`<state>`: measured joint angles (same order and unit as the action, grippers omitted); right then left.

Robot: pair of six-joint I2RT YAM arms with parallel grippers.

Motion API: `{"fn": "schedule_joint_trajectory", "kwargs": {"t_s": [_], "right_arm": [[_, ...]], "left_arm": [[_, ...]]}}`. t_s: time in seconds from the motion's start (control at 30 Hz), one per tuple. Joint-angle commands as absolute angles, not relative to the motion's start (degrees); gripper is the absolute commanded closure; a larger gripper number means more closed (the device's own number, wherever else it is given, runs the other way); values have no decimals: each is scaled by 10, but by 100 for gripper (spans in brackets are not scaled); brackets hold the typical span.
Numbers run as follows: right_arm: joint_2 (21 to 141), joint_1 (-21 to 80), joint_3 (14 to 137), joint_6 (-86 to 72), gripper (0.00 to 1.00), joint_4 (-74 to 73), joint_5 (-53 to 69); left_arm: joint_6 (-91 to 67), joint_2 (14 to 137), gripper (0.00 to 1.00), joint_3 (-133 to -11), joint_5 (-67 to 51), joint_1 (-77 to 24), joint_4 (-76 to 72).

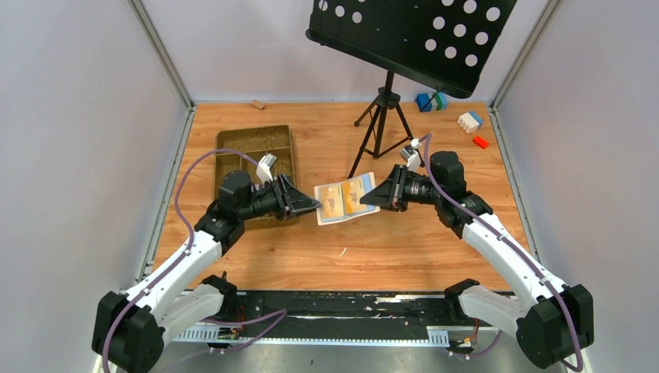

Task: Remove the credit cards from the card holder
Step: Remove the credit card from the card holder.

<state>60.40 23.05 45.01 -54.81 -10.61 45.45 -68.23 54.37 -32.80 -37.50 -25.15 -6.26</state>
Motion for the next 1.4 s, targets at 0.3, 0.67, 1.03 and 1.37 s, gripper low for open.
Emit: {"fn": "schedule_joint_trajectory", "kwargs": {"t_s": [0.3, 0.67, 1.03, 1.37], "right_arm": [[594, 229, 492, -502, 100, -172, 415], [576, 229, 502, -502, 100, -194, 402], [549, 229, 469, -578, 100, -100, 448], [559, 229, 453, -621, 100, -34, 489]], "left_arm": [[-555, 502, 32, -440, -284, -252, 223], [-580, 588, 42, -555, -275, -362, 130], [-669, 635, 59, -466, -299, -385, -38], [-784, 659, 60, -413, -330, -385, -256]]}}
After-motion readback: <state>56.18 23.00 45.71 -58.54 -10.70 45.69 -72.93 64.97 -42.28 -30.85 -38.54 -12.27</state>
